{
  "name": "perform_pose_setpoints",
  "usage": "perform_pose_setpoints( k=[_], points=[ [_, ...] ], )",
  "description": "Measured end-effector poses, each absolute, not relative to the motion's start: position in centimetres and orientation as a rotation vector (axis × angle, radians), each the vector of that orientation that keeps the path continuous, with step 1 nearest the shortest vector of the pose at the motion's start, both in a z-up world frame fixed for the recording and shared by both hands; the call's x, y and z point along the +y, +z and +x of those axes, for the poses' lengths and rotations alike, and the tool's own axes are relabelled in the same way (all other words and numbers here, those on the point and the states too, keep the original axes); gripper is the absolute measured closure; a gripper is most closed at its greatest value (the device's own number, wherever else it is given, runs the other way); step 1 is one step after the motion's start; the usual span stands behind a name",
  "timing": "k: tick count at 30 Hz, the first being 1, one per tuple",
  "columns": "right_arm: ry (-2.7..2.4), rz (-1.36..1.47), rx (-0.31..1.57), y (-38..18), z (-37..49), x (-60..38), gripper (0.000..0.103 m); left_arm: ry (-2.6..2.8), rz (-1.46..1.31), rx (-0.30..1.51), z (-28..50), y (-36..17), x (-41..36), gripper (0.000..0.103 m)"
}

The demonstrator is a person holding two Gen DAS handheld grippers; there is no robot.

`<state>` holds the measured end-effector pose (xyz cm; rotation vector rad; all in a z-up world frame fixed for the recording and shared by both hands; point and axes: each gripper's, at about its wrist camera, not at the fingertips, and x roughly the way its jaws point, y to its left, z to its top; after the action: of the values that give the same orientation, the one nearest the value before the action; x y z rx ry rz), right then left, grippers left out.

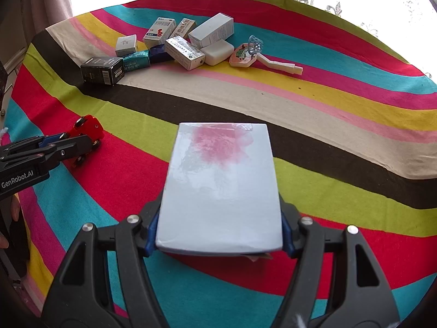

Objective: Organize rigid objects
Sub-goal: 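Grasp the red toy truck with the left gripper while the right holds the white box, then carry the white box and the red truck over to the bin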

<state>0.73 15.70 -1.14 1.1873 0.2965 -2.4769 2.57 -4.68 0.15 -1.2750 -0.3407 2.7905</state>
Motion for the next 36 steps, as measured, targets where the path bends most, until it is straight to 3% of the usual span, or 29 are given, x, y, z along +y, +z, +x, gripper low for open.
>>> perform_pose_setpoints(
  k=[8, 16, 36],
  points=[
    [-2.473, 1.193, 0.292, -1.1, 0.7, 15.9, 0.033, 2.781, -1.277, -0.342, 2.7, 0.2, -4.8, 0.067],
    [-2.507, 1.239, 0.107, -0.2, 4.2, 18.3, 0.034, 2.737, -1.260, -0.352, 7.4, 1.3, -5.1, 0.067],
    [-2.596, 1.171, 0.110, 3.8, 10.9, 21.5, 0.034, 2.651, -1.227, -0.233, 11.2, 2.8, -0.2, 0.067]
  ],
)
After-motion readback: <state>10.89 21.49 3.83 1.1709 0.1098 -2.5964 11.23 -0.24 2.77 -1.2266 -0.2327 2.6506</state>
